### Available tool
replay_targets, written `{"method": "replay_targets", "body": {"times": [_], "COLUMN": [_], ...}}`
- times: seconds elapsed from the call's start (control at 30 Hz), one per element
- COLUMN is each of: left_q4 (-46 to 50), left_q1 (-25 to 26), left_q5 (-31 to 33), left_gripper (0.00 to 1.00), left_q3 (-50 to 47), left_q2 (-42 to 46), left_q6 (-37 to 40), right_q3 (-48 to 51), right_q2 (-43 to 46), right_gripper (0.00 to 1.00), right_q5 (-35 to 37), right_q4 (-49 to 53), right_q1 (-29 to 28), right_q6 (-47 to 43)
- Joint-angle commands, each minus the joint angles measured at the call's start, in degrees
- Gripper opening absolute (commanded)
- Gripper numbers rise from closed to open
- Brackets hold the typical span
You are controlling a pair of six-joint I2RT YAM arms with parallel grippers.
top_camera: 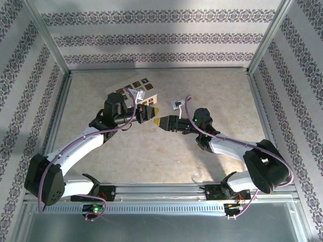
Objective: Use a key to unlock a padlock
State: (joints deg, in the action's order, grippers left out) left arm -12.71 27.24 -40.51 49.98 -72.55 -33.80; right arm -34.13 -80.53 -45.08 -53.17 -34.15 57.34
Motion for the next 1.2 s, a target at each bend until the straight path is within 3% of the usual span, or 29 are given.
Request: {"method": "replay_targets", "body": {"times": [0.0,0.27,1.17], "left_q4": [-5.9,-5.8,-7.6], "left_q1": [-0.6,-0.6,-0.6], "left_q5": [-1.2,-1.1,-1.5], "left_gripper": [0.00,0.00,0.00], "left_q3": [0.2,0.1,-0.7], "left_q2": [-0.3,-0.2,-1.0], "left_q6": [-2.2,-2.2,-3.1], "right_q3": [-2.1,-2.1,-4.3], "right_q2": [-2.1,-4.8,-7.7], "right_gripper": [0.61,0.52,0.08], "right_q5": [-0.3,1.3,3.5], "right_q4": [-9.2,-13.9,-18.7], "right_q1": [-1.0,-1.6,-2.2], "right_q6": [3.4,5.7,8.9]}}
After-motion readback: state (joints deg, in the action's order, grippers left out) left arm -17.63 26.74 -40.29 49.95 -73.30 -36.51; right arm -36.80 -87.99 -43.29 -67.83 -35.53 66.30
